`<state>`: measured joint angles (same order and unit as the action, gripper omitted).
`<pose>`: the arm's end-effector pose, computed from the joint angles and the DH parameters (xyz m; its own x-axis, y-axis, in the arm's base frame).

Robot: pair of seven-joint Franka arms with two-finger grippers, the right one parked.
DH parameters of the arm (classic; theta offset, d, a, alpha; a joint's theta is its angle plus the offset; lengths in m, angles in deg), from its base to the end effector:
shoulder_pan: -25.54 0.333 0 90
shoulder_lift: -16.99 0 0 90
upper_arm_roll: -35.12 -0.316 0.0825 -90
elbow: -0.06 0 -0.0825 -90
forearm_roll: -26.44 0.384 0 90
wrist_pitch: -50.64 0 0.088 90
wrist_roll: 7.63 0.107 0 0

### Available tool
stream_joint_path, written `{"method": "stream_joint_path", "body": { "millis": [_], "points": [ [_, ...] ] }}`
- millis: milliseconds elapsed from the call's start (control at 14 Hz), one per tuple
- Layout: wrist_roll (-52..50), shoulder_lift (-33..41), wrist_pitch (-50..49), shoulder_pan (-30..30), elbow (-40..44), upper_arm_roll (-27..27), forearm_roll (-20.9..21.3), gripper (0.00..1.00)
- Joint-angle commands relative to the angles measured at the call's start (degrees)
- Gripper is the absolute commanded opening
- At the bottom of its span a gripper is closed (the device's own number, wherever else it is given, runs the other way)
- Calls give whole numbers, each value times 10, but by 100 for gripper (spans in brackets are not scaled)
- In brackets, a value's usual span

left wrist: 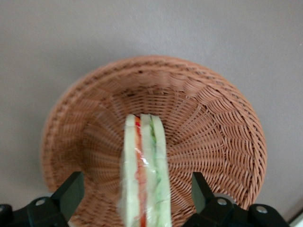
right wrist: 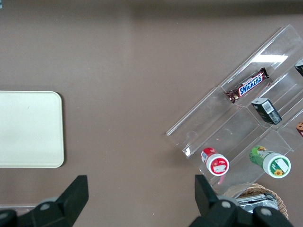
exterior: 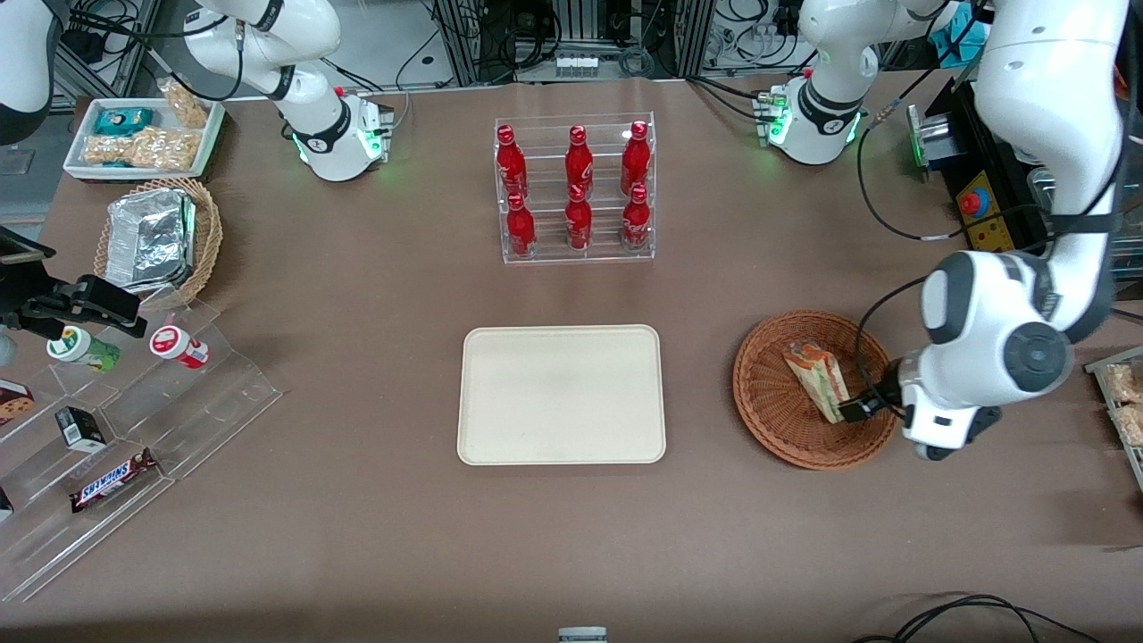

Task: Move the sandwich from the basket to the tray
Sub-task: 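Move the open left gripper down over the wrapped sandwich in the basket, then close the left gripper on the wrapped sandwich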

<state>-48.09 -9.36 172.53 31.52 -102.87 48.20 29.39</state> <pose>0.6342 -0.0663 0.2895 0.8343 0.5364 -0.1271 0.5374 -0.8428 -0.0291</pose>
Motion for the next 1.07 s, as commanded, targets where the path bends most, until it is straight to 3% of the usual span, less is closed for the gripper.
{"method": "stream_joint_path", "body": {
  "millis": [0,643,786,857,929,1000],
  "points": [
    [-43,21,61,-7,-63,-1,-3,100],
    [-65,29,102,-36,-140,-1,-3,99],
    [-88,35,96,-46,-142,-1,-1,41],
    [-85,38,86,-46,-141,-1,-1,21],
    [-81,47,65,-46,-137,-1,-1,11],
    [-78,60,38,-47,-128,-2,8,7]
  ]
}}
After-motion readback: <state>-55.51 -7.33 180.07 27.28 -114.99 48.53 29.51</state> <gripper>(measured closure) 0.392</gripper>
